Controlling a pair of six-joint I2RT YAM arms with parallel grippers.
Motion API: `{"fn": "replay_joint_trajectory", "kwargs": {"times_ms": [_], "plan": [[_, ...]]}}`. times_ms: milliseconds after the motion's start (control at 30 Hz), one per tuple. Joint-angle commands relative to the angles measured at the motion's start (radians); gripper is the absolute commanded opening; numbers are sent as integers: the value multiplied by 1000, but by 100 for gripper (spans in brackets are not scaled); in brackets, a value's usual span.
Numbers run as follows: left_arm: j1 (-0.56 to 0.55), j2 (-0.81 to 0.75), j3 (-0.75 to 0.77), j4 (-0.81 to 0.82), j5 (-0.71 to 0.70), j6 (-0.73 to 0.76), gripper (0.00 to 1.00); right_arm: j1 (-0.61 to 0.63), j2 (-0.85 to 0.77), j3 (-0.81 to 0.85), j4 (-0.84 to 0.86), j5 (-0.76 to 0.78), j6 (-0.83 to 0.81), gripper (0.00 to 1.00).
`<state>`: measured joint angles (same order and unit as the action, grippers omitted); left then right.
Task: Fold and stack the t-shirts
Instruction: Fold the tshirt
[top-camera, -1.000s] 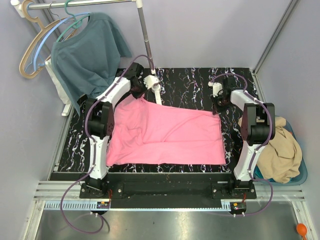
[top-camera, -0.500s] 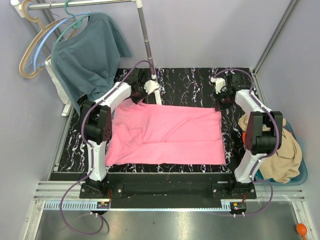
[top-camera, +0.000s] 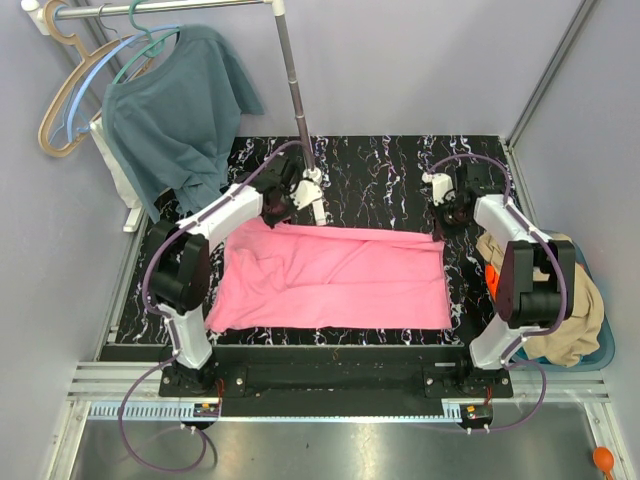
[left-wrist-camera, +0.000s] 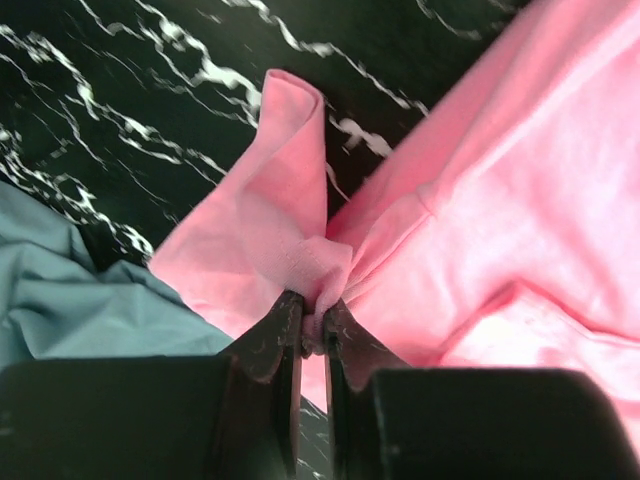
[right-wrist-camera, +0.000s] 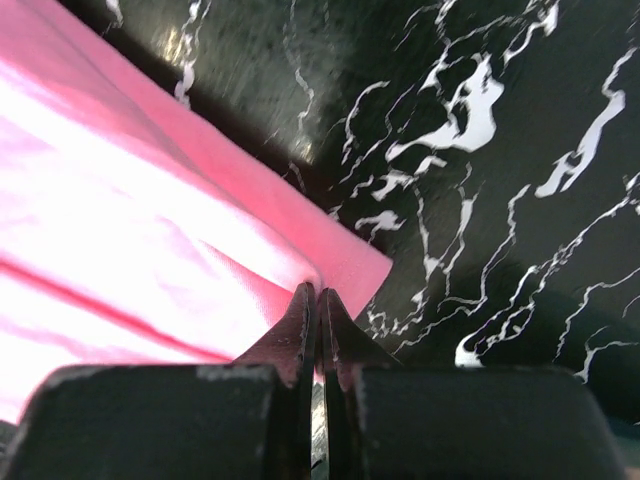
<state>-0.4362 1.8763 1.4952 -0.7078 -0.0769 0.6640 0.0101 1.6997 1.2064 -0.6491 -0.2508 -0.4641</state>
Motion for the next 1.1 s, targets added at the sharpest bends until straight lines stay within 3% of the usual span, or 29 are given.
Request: {"fn": "replay_joint_trajectory", "kwargs": {"times_ms": [0,367,1067], "plan": [[-21,-94,-79,13,-76,-32,3,1,-77,-24,-24,-24,-38,0],[-73,-192,-231,-2,-132,-81,4,19,-104,-91,-43,-25,-84,0],[-159,-290,-380,-38,-179,-158,7,31,-186,-215,-49,19,-128,0]]}}
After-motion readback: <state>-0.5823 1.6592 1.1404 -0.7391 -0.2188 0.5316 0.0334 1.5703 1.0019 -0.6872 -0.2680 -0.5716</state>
